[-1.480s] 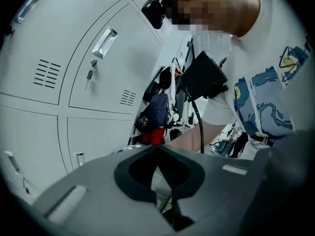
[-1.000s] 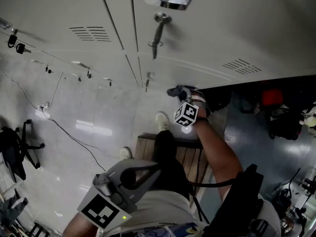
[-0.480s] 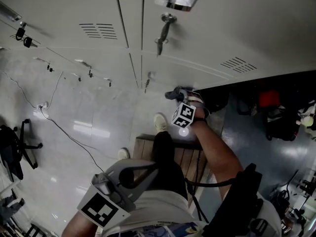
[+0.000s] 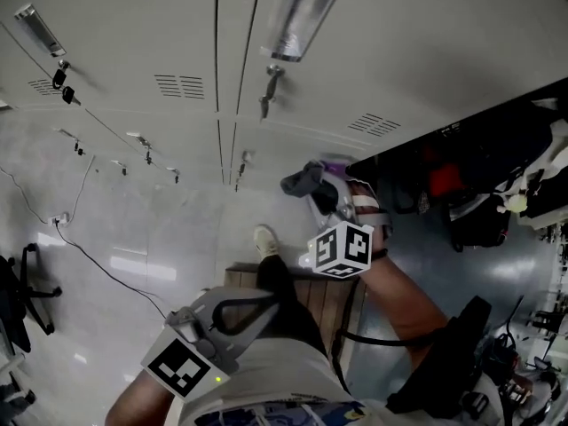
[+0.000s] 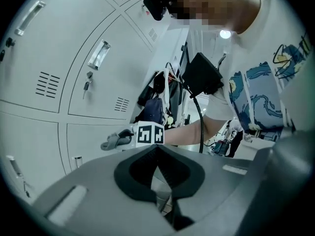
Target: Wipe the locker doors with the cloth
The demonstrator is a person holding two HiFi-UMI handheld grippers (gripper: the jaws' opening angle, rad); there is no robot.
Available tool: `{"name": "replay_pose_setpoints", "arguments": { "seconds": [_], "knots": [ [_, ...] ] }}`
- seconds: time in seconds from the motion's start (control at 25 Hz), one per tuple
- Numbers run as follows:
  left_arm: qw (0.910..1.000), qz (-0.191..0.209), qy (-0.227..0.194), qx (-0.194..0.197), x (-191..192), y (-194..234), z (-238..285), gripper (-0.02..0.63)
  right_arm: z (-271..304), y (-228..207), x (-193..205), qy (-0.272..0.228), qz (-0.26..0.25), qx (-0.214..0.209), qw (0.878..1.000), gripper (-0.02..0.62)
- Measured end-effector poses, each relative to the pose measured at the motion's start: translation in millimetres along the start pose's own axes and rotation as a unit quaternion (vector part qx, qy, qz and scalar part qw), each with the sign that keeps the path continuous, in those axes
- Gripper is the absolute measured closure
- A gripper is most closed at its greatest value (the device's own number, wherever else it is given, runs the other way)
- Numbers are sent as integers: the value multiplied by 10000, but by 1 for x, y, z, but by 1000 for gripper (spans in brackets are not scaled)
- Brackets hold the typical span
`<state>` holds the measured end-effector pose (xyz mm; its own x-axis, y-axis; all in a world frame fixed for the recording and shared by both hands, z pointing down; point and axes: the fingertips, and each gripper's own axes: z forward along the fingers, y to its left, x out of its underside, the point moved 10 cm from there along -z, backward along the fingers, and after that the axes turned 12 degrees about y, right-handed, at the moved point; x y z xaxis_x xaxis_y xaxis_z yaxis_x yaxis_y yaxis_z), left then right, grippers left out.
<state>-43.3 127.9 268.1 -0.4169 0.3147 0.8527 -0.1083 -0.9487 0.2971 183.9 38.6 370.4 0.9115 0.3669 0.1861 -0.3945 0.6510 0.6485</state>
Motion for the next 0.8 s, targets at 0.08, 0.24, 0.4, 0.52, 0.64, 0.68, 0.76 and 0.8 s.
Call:
{"name": "replay_pose_setpoints", "arguments": {
  "seconds": [0.08,0.24,0.4,0.52,0.64,0.68,0.76,0.8],
  "knots": [
    [10000,57,-60,30,-3,0,-1,604,-24,-21,-11,-119,5,231,9997,482],
    [9999,116,-73,28,-6,0,-2,604,-21,-44,-21,-124,3,387,9992,482],
    [9999,100,-25,-14,-7,0,-2,604,11,-41,-18,-4,-74,303,9995,482],
    [9999,7,-16,-99,-4,4,-1,604,31,-29,-15,-27,-132,172,9998,482],
    [9998,-91,-22,-168,-3,8,1,604,51,-13,-11,-42,-214,53,9997,482],
    [9997,-115,-22,-190,-3,10,2,604,58,-8,-9,-25,-236,5,9997,482],
    [9996,-164,-9,-248,-2,13,3,604,71,1,-7,-2,-244,-95,9997,482],
    [9994,-198,1,-282,-1,15,3,604,76,5,-6,-2,-238,-143,9996,482]
  ]
}}
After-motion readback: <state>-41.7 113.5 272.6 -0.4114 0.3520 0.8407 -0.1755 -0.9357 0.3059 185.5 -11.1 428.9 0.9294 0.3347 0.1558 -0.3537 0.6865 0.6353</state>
